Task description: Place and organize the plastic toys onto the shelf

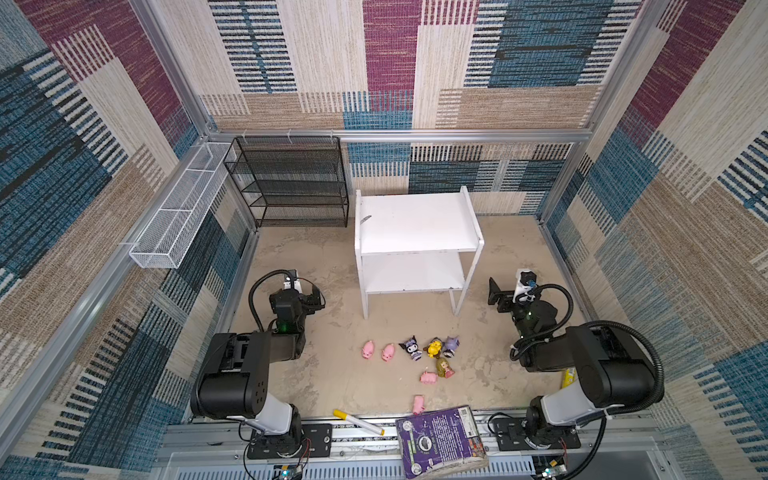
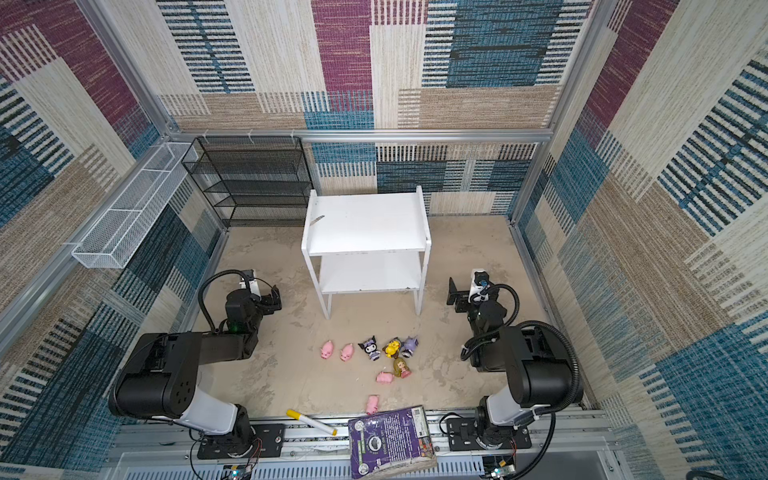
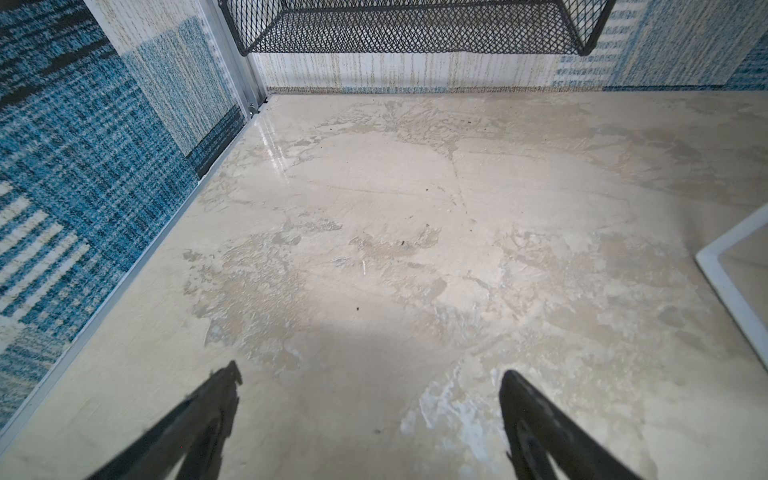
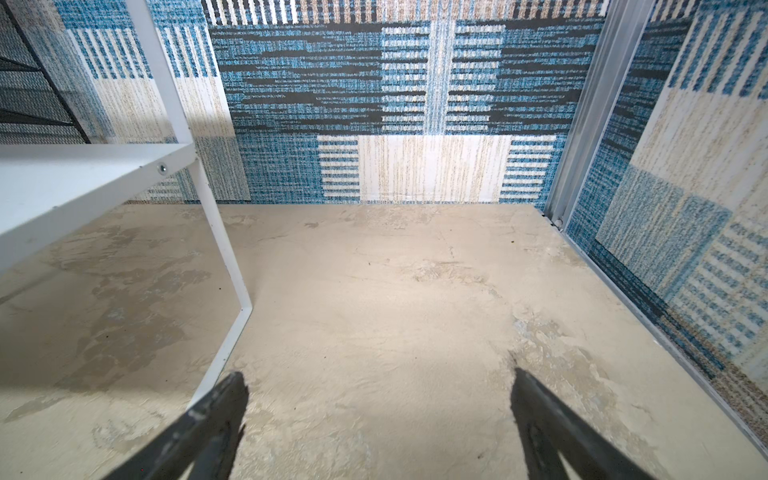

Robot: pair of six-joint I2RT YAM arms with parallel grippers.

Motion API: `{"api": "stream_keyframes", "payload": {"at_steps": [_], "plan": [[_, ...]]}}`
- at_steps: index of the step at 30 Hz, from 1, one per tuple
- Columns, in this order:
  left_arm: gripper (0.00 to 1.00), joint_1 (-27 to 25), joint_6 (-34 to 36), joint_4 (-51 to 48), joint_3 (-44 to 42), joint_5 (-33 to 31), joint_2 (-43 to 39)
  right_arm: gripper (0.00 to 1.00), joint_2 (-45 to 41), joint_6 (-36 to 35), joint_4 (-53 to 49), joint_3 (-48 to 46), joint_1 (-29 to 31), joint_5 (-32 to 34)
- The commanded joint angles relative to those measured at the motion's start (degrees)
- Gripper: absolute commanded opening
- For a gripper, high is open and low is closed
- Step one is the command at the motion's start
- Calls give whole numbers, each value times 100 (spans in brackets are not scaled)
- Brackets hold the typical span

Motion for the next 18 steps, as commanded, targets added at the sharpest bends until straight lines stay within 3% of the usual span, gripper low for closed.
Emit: {"api": "stream_keyframes", "payload": {"at_steps": [1, 16, 18], "plan": [[98, -3, -116, 105, 22, -3, 0, 100, -7, -27, 107, 36, 1, -58], [96, -1, -92, 134, 13, 26, -18, 100, -11, -33, 102, 44, 1, -66], [96, -2, -132, -203, 122, -64, -195, 100, -7, -33, 102, 38, 1, -64]]}}
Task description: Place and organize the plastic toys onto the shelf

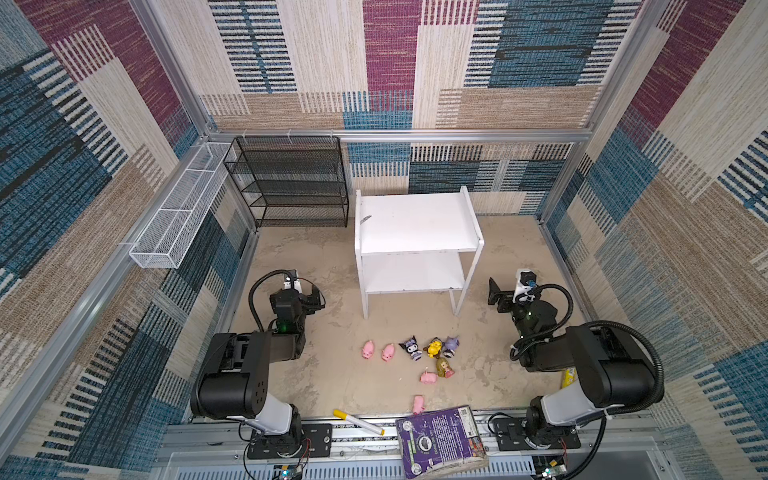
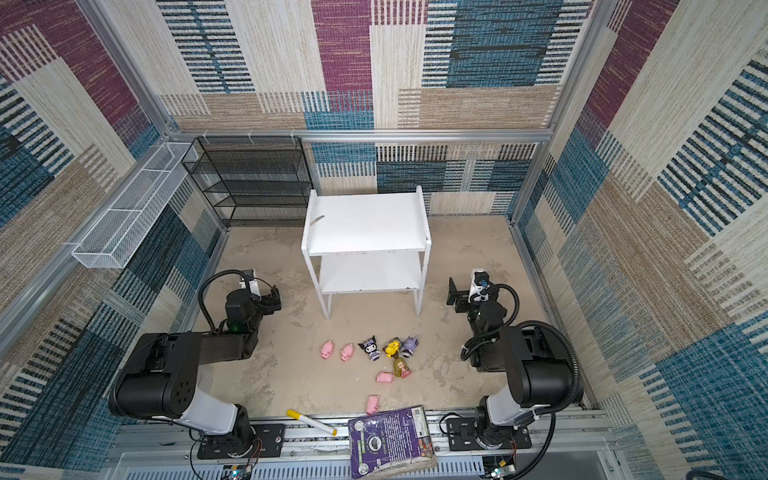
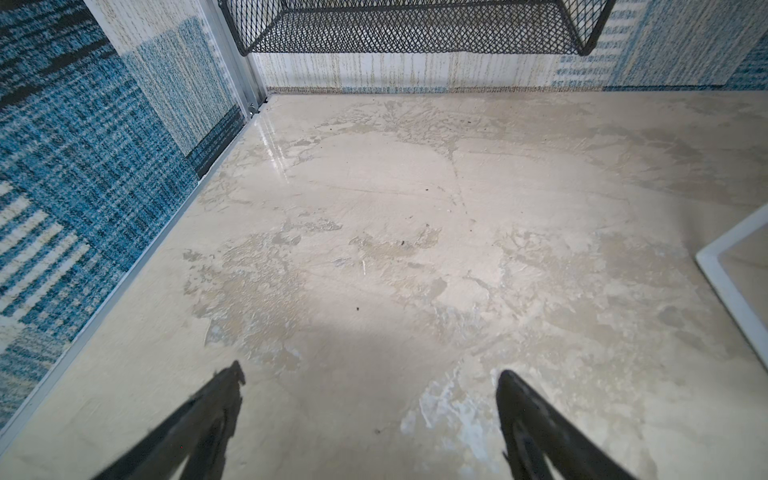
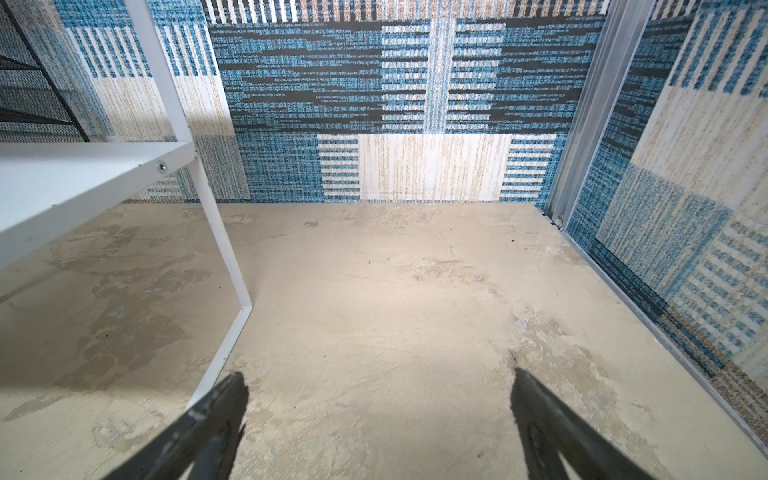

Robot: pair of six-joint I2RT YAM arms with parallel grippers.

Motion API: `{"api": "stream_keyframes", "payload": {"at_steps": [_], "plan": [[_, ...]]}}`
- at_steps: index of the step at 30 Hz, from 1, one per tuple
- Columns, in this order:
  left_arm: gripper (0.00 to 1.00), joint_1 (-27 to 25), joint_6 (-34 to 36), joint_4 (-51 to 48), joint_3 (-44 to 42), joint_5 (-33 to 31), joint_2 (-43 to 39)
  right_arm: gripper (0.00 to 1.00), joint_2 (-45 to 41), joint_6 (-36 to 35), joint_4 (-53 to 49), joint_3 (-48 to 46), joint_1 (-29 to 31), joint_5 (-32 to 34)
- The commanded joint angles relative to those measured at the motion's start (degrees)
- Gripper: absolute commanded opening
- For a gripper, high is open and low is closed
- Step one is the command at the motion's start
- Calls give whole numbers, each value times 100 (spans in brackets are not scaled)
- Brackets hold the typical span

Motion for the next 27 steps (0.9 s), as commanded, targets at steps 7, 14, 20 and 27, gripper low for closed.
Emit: {"api": "stream_keyframes", "payload": {"at_steps": [7, 14, 20, 27], "plan": [[98, -16, -627, -1572, 498, -1193, -781, 100, -11, -27, 124, 36, 1, -68], [98, -146, -2535, -5194, 1916, -3033, -1026, 100, -4, -24, 121, 42, 1, -68], [98, -250, -4022, -7962, 2869, -3105, -1054, 100, -6, -23, 124, 39, 5, -66], [98, -476, -4055, -8680, 2804, -1710, -1917, 100, -19, -14, 86, 48, -36, -143]]}}
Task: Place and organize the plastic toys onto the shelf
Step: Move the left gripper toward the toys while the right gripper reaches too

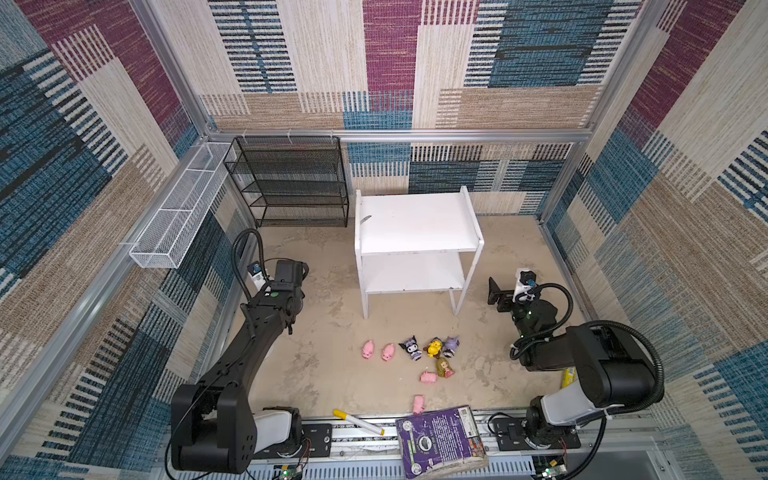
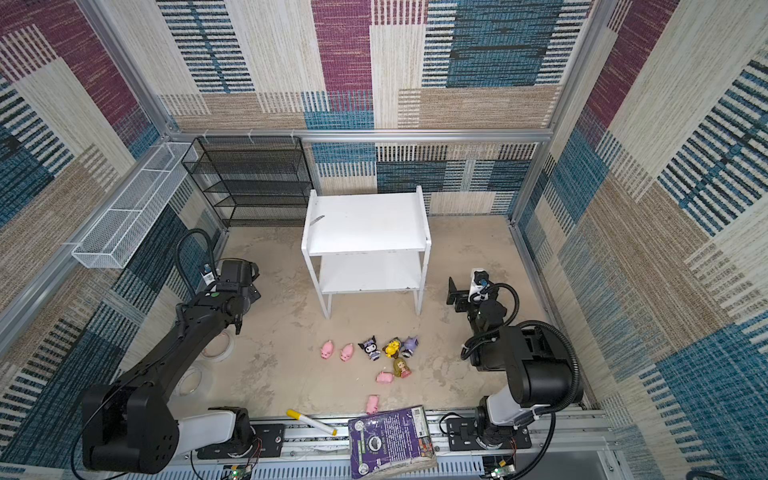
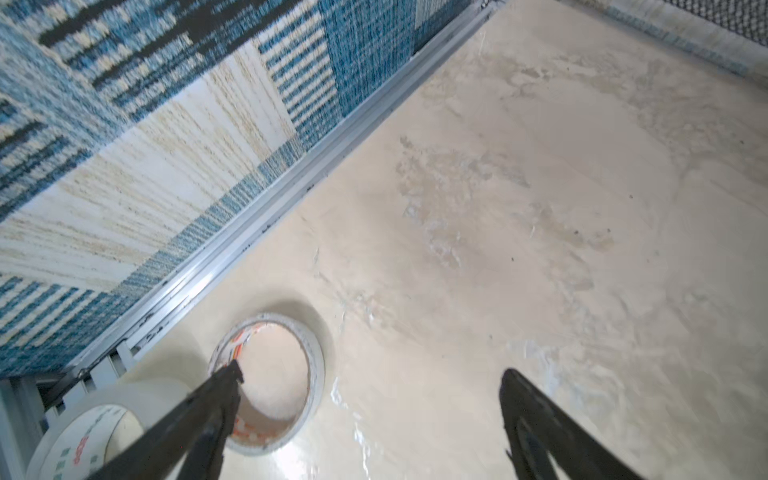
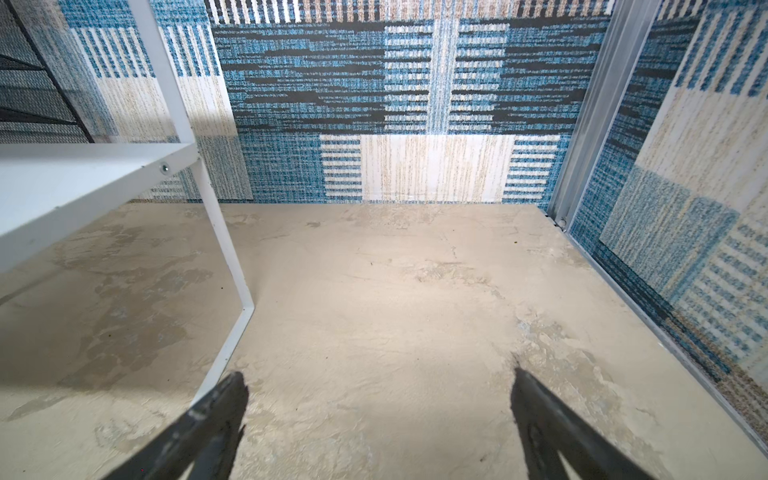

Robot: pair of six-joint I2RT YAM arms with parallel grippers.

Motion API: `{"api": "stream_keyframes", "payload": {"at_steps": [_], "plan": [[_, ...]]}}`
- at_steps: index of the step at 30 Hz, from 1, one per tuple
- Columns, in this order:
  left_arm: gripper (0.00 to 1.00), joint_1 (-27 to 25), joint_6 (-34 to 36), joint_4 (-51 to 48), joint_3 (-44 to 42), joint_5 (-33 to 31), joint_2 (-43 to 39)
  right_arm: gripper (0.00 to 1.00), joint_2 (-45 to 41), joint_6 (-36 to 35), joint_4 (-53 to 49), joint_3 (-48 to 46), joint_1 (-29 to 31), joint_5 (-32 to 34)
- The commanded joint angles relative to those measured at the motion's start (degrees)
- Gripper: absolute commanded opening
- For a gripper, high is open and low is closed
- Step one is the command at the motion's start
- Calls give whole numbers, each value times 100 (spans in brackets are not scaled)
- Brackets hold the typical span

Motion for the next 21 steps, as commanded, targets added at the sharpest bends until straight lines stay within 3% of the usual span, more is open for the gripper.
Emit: {"api": "stream_keyframes", "payload": {"at_steps": [1, 3, 5, 8, 12, 16, 21], "plan": [[98, -64, -325, -797, -94, 830, -438, 100, -33, -29, 130, 0, -13, -116], [98, -117, -293, -823, -250, 1315, -762, 100, -204, -14, -445, 286, -13, -71], [98, -185, -269, -903, -351, 1790, -990, 100, -429, 207, -2170, 1081, -17, 270], [98, -422, -227, -1078, -417, 2303, -1125, 100, -418, 510, -3494, 1746, -15, 560], [98, -938, -120, -1344, -383, 2509, -1094, 100, -764, 1161, -4931, 2151, -8, 1146], [98, -1438, -139, -1600, -432, 2578, -1164, 100, -941, 2131, -7118, 2797, -6, 1551], [98, -1861, -250, -1616, -669, 2820, -1398, 100, -1699, 2745, -8321, 2610, 381, 1274]]}}
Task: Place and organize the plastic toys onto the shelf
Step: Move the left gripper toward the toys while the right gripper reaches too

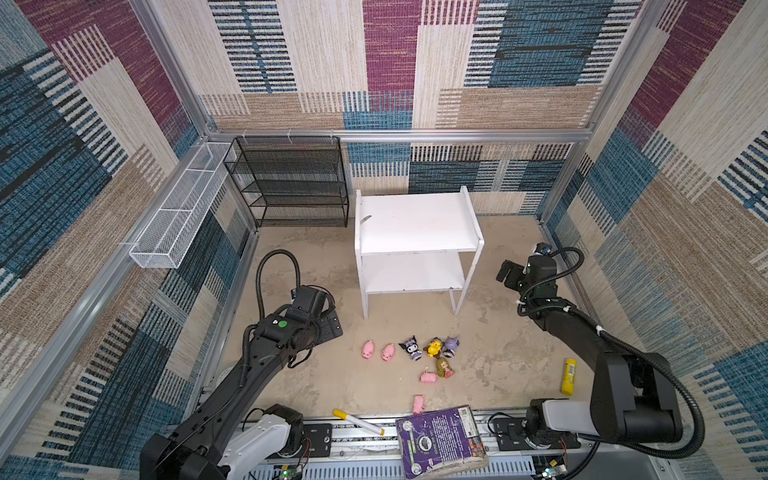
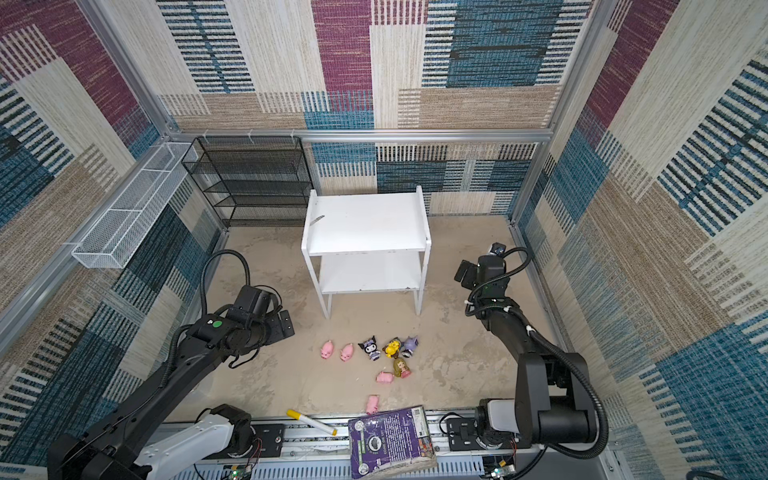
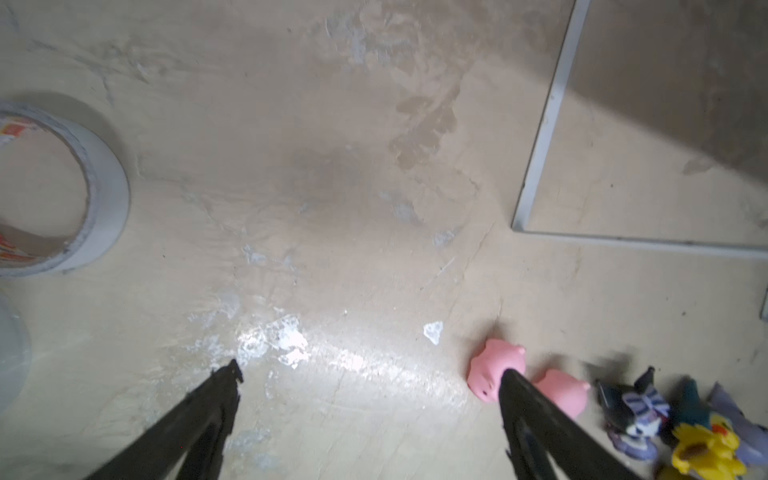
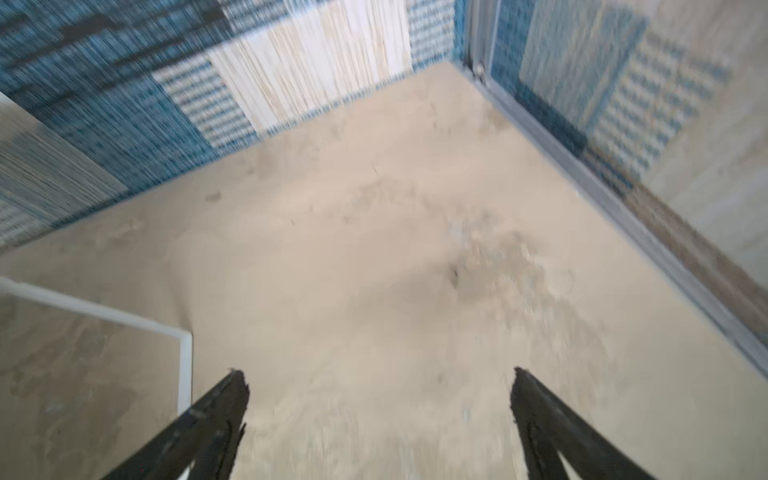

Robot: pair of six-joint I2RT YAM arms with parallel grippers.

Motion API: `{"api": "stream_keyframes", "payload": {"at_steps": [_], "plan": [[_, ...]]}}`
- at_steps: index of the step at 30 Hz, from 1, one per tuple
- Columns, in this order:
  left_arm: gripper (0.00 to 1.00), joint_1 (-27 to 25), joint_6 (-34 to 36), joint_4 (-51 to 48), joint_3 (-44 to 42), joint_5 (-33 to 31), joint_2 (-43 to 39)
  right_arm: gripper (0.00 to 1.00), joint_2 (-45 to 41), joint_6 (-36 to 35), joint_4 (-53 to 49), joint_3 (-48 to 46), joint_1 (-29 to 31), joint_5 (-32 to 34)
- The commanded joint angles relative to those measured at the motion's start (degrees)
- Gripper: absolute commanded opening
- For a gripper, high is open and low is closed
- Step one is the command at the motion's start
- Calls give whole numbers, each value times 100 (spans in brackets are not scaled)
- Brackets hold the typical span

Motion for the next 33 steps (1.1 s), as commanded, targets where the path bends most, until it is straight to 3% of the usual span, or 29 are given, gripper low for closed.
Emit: {"api": "stream_keyframes", "payload": {"at_steps": [1, 10, 20, 28, 33], "plan": [[98, -245, -96, -156, -79, 192, -121, 100, -588, 777, -1484, -156, 382, -32], [98, -779, 138, -106, -53, 123, -325, 100, -1993, 2014, -3155, -461, 1875, 70], [98, -827, 452, 72, -178, 545, -853, 100, -1783, 2507, -4135, -160, 3870, -87], [98, -1045, 658, 372, -258, 1027, -897, 100, -2006, 2287, -3459, -573, 5070, -479], [98, -1238, 712, 507, -275, 1306, -856, 98, -1621, 2329, -3074, -672, 5851, 7]]}}
